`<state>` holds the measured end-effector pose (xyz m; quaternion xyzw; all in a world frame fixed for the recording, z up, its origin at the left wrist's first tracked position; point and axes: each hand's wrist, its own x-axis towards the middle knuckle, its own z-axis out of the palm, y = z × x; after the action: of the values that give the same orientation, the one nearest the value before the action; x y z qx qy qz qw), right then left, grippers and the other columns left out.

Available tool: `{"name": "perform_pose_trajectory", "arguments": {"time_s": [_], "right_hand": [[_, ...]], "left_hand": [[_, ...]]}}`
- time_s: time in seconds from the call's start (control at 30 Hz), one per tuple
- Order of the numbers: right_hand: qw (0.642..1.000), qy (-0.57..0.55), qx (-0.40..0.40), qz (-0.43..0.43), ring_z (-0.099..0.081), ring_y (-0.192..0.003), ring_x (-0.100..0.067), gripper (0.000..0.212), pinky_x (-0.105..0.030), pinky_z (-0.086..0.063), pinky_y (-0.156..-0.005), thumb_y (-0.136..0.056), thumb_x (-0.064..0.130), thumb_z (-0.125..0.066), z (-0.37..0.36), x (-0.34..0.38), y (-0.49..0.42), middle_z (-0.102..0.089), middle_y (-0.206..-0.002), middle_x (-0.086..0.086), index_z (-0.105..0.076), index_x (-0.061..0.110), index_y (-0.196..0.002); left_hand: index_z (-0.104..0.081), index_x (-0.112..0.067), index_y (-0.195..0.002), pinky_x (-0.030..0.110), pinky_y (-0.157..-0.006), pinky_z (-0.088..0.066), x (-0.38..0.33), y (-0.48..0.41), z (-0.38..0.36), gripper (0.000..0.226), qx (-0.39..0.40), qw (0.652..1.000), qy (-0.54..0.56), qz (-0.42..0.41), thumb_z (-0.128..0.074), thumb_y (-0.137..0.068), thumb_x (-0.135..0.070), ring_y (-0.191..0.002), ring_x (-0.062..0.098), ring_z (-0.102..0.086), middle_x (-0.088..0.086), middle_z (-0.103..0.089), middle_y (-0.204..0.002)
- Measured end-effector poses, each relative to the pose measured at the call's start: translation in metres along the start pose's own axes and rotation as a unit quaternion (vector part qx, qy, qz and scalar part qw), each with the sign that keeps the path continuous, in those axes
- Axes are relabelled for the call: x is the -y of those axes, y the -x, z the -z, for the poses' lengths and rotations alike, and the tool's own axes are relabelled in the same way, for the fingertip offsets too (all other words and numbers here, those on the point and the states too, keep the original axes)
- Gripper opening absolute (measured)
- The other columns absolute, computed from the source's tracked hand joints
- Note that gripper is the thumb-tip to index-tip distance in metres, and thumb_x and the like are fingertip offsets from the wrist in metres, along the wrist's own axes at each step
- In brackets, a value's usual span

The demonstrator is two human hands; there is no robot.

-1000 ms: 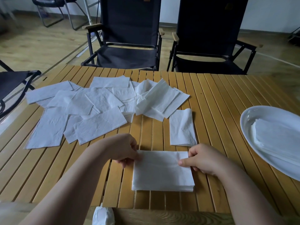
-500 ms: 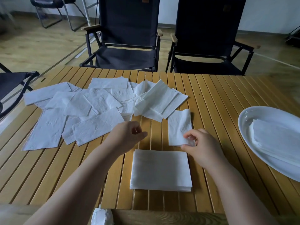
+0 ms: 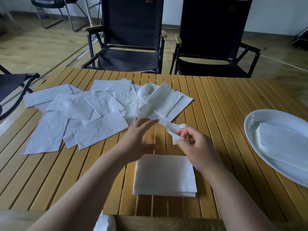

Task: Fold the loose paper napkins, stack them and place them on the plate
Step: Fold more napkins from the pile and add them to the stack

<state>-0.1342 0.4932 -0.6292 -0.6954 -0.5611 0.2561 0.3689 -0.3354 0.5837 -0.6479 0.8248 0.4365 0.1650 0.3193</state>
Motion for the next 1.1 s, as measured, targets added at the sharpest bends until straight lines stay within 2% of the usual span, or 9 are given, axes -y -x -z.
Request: {"name": "perform_pose_trajectory", "arguments": {"time_s": [0.07,0.13,0.23,0.37,0.5,0.63,0.83,1.03,1.1], "right_hand": [[0.994,-0.105,0.017,0.007,-0.058,-0.073,-0.016,0.016,-0.022,-0.042,-0.061,-0.087,0.026,-0.057,0.006,0.010,0.004,-0.066,-0.083,0.000,-0.054,0.016,-0.075],[0.989,-0.150,0.009,0.009,-0.045,-0.063,-0.016,0.015,-0.020,-0.034,-0.057,-0.080,0.027,-0.048,0.012,0.012,0.006,-0.051,-0.068,-0.005,-0.049,0.014,-0.073],[0.972,-0.230,-0.012,-0.043,-0.048,-0.070,-0.020,0.010,-0.033,-0.032,-0.064,-0.075,0.026,-0.047,0.015,0.009,0.004,-0.051,-0.072,-0.008,-0.051,0.017,-0.075],[0.939,-0.328,-0.022,-0.103,-0.062,-0.085,-0.024,0.016,-0.037,-0.041,-0.066,-0.081,0.031,-0.051,0.017,0.005,0.001,-0.066,-0.082,-0.002,-0.060,0.017,-0.082],[0.940,-0.319,-0.017,-0.116,-0.071,-0.091,-0.021,0.026,-0.037,-0.053,-0.074,-0.089,0.050,-0.060,0.018,0.004,0.001,-0.074,-0.091,0.001,-0.069,0.025,-0.092],[0.948,-0.289,-0.054,-0.123,-0.074,-0.085,-0.017,0.013,-0.030,-0.057,-0.068,-0.093,0.031,-0.067,0.015,0.003,0.002,-0.077,-0.089,0.002,-0.073,0.020,-0.094],[0.962,-0.239,-0.051,-0.124,-0.074,-0.081,-0.011,0.013,-0.029,-0.057,-0.065,-0.094,0.031,-0.067,0.015,-0.001,0.000,-0.077,-0.088,0.006,-0.074,0.021,-0.093],[0.984,-0.100,0.062,-0.133,-0.071,-0.072,-0.016,0.011,-0.029,-0.048,-0.058,-0.090,0.032,-0.071,0.031,-0.004,0.002,-0.076,-0.080,0.004,-0.074,0.021,-0.090],[0.984,-0.036,0.112,-0.131,-0.063,-0.058,-0.007,0.014,-0.029,-0.043,-0.057,-0.090,0.034,-0.071,0.037,-0.004,0.006,-0.072,-0.070,0.009,-0.073,0.020,-0.087]], "left_hand": [[-0.031,-0.043,-0.149,0.046,-0.109,-0.043,-0.002,0.001,0.003,0.085,-0.002,1.000,0.028,-0.003,-0.080,-0.080,-0.029,-0.139,0.020,-0.033,-0.008,-0.028,-0.155],[-0.048,-0.041,-0.140,0.046,-0.108,-0.045,-0.004,0.002,0.007,0.067,0.001,0.994,0.109,0.008,-0.078,-0.082,-0.028,-0.134,0.013,-0.042,-0.012,-0.046,-0.144],[-0.072,-0.025,-0.113,0.043,-0.103,-0.049,-0.011,0.005,0.016,0.029,0.030,0.962,0.269,0.046,-0.076,-0.084,-0.028,-0.113,0.012,-0.064,-0.006,-0.072,-0.113],[-0.070,-0.008,-0.115,0.041,-0.095,-0.055,-0.016,0.007,0.025,0.034,0.056,0.886,0.445,0.121,-0.071,-0.083,-0.020,-0.108,0.025,-0.069,0.007,-0.074,-0.112],[-0.069,-0.012,-0.116,0.038,-0.087,-0.058,-0.019,0.008,0.026,0.029,0.039,0.877,0.457,0.143,-0.069,-0.088,-0.018,-0.104,0.024,-0.071,0.007,-0.074,-0.112],[-0.067,-0.014,-0.119,0.037,-0.086,-0.059,-0.022,0.012,0.029,0.038,0.076,0.870,0.466,0.143,-0.071,-0.082,-0.019,-0.105,0.023,-0.071,0.007,-0.073,-0.114],[-0.066,-0.016,-0.118,0.039,-0.088,-0.059,-0.025,0.014,0.036,0.034,0.119,0.900,0.394,0.147,-0.071,-0.086,-0.006,-0.101,0.022,-0.072,0.005,-0.075,-0.109],[-0.073,-0.019,-0.109,0.045,-0.089,-0.058,-0.020,0.021,0.043,0.022,0.144,0.924,0.314,0.163,-0.073,-0.087,-0.018,-0.096,0.026,-0.072,0.004,-0.076,-0.104],[-0.075,-0.023,-0.102,0.035,-0.073,-0.058,-0.018,0.025,0.044,0.015,0.174,0.929,0.280,0.167,-0.073,-0.087,-0.024,-0.079,0.026,-0.069,0.007,-0.076,-0.099]]}}
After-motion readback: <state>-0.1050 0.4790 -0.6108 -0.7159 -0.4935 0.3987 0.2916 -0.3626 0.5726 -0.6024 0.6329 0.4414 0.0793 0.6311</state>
